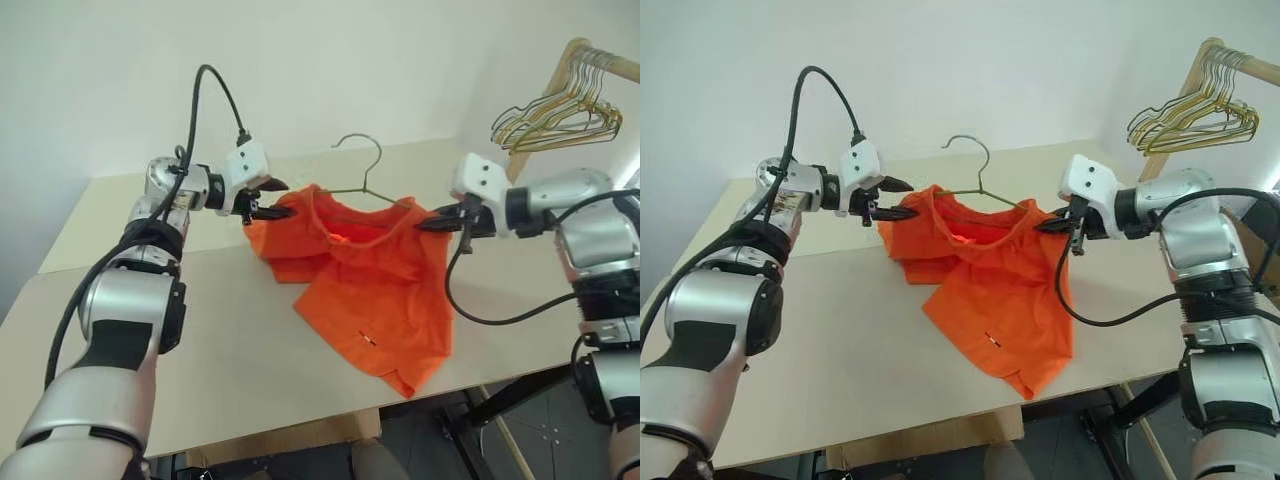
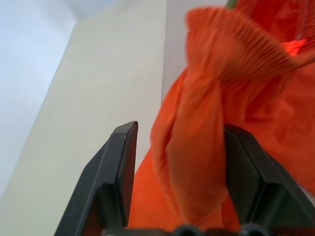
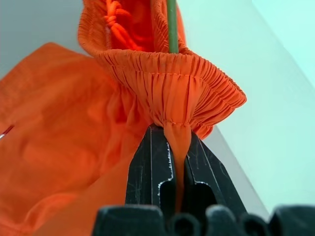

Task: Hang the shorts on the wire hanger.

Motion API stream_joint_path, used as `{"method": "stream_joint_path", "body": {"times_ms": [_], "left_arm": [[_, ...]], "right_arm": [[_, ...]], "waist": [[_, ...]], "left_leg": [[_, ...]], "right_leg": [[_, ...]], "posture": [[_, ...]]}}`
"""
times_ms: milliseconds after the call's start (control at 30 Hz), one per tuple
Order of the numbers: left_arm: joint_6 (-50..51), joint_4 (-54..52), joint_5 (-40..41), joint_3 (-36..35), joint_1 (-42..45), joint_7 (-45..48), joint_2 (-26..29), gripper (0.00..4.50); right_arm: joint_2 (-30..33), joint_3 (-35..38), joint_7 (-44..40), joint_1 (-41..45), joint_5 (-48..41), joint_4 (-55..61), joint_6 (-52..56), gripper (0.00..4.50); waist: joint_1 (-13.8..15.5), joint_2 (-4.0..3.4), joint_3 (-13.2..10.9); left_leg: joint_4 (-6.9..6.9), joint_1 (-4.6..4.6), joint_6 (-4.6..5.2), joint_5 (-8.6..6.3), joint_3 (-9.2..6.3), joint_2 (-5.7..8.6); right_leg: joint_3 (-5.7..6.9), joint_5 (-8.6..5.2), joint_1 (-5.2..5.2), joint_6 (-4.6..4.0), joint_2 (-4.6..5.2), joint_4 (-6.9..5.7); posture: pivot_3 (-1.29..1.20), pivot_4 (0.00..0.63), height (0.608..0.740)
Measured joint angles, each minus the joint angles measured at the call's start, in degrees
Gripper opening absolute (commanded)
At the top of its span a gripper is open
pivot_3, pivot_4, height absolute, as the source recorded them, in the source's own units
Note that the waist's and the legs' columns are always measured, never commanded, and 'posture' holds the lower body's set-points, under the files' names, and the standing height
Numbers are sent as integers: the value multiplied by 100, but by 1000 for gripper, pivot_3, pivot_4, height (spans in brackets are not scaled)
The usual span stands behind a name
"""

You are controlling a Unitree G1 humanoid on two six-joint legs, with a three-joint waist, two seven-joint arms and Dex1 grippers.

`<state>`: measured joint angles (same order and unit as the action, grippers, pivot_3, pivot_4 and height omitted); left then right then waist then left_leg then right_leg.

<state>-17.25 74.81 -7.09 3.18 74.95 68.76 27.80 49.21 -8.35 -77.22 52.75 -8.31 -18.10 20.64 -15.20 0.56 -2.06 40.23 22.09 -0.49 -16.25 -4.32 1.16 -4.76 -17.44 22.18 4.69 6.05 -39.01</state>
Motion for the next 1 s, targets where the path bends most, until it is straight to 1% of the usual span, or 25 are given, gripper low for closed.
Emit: {"method": "stream_joint_path", "body": {"times_ms": [100,267,433,633,833,1000], "left_arm": [[286,12,178,-243,4,-36,-1,2643],[510,13,271,-410,39,-172,-2,2643],[635,13,470,-646,79,-118,-3,2643],[664,13,499,-699,84,-170,-20,2643],[782,13,741,-903,84,455,-34,2643],[1026,13,936,-1000,84,1408,-22,2643]], "right_arm": [[211,159,-285,248,-249,-15,355,0],[274,219,-508,431,-502,-101,1068,0],[397,180,-576,510,-423,-130,1128,0],[544,175,-774,942,-423,-393,1210,0],[551,163,-885,928,-424,-402,1179,0],[550,164,-930,923,-433,-394,1037,0]], "waist": [[-1,0,0],[-15,0,0],[-16,0,0],[-30,0,0],[-91,0,0],[-155,0,0]], "left_leg": [[-1,-1,0,0,-4,0],[-2,-2,-2,3,-5,2],[-5,3,-2,3,-8,5],[-10,3,-4,5,-11,8],[-10,6,-6,6,-13,11],[-10,7,-6,7,-14,11]], "right_leg": [[6,-1,-1,1,1,0],[8,-1,-2,1,4,-2],[12,-2,-1,3,10,0],[16,-2,0,4,13,0],[21,-3,0,5,16,0],[23,-3,1,6,16,-1]], "posture": [[-208,0,740],[-219,0,740],[-219,0,740],[-217,0,740],[-219,0,740],[-220,0,740]]}}
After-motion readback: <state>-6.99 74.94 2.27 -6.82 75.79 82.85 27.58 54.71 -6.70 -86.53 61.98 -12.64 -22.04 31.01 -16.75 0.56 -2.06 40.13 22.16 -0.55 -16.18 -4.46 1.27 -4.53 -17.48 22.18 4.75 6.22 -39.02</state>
